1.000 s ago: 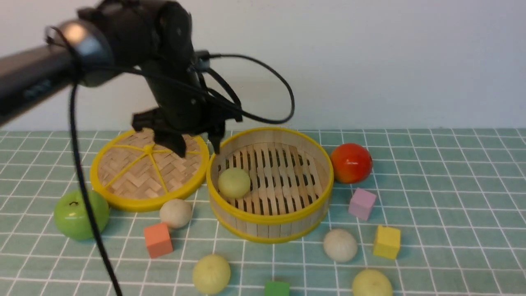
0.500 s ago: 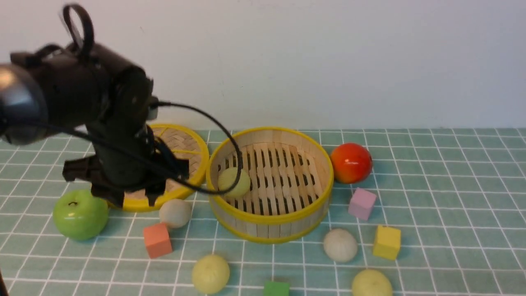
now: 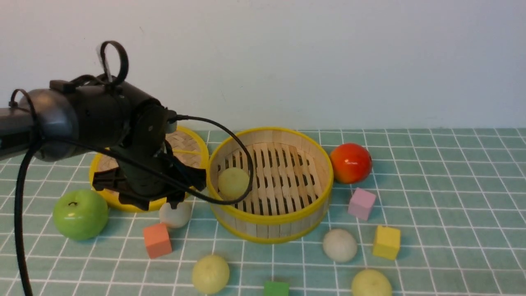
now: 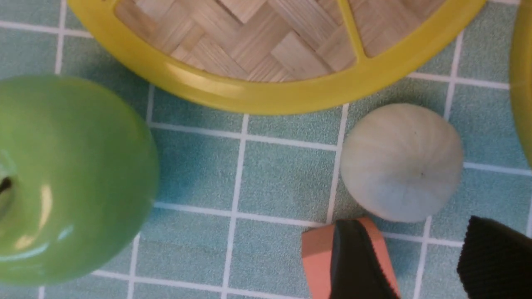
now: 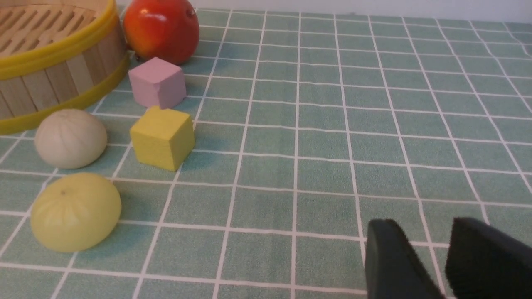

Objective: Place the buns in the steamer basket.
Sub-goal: Use the left arm to grab a steamed stuffed bun

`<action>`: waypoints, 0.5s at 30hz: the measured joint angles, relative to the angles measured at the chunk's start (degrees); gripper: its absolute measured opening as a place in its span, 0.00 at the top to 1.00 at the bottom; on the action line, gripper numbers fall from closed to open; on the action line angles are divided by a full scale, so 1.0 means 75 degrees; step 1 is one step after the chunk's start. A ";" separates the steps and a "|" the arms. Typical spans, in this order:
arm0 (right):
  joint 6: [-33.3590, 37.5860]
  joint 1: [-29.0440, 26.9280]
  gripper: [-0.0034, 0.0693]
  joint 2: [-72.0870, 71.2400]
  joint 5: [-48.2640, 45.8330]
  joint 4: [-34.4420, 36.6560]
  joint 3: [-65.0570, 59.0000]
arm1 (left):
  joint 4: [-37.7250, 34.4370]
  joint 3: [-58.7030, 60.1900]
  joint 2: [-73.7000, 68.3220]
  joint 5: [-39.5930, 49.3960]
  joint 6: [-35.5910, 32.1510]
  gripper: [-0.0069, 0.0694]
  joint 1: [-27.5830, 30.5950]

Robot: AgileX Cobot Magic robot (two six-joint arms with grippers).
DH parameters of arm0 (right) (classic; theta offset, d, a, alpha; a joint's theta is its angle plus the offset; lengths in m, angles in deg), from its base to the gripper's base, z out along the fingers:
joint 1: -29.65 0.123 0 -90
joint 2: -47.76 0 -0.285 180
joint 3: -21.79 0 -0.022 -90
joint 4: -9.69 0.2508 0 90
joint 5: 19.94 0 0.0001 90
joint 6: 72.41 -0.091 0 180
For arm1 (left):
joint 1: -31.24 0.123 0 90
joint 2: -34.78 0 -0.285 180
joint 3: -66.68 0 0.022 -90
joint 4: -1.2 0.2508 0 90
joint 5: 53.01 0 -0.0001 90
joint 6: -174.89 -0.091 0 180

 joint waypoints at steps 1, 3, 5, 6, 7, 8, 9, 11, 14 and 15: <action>0.0000 0.0000 0.62 0.0000 0.0000 0.0000 0.0000 | -0.0055 -0.0072 -0.0112 0.0000 -0.0108 0.43 0.0000; 0.0000 0.0000 0.62 0.0000 0.0000 0.0000 0.0000 | -0.0157 -0.0208 -0.0267 -0.0002 -0.0266 0.43 0.0000; 0.0000 0.0000 0.62 0.0000 0.0000 0.0000 0.0000 | -0.0215 -0.0371 -0.0429 -0.0042 -0.0399 0.43 0.0000; 0.0000 0.0000 0.62 0.0000 0.0000 0.0000 0.0000 | -0.0215 -0.0442 -0.0519 -0.0085 -0.0464 0.43 0.0000; 0.0000 0.0000 0.62 0.0000 0.0000 0.0000 0.0000 | -0.0205 -0.0505 -0.0591 -0.0112 -0.0502 0.43 0.0000; 0.0000 0.0000 0.62 0.0000 0.0000 0.0000 0.0000 | -0.0187 -0.0555 -0.0639 -0.0132 -0.0514 0.43 0.0007; 0.0000 0.0000 0.62 0.0000 0.0000 0.0000 0.0000 | -0.0177 -0.0613 -0.0711 -0.0149 -0.0533 0.43 0.0017; 0.0000 0.0000 0.62 0.0000 0.0000 0.0000 0.0000 | -0.0209 -0.0692 -0.0835 -0.0166 -0.0539 0.43 0.0085; 0.0000 0.0000 0.62 0.0000 0.0000 0.0000 0.0000 | -0.0319 -0.0726 -0.1001 -0.0201 -0.0541 0.43 0.0253; 0.0000 0.0000 0.62 0.0000 0.0000 0.0000 0.0000 | -0.0360 -0.0726 -0.1041 -0.0201 -0.0547 0.43 0.0316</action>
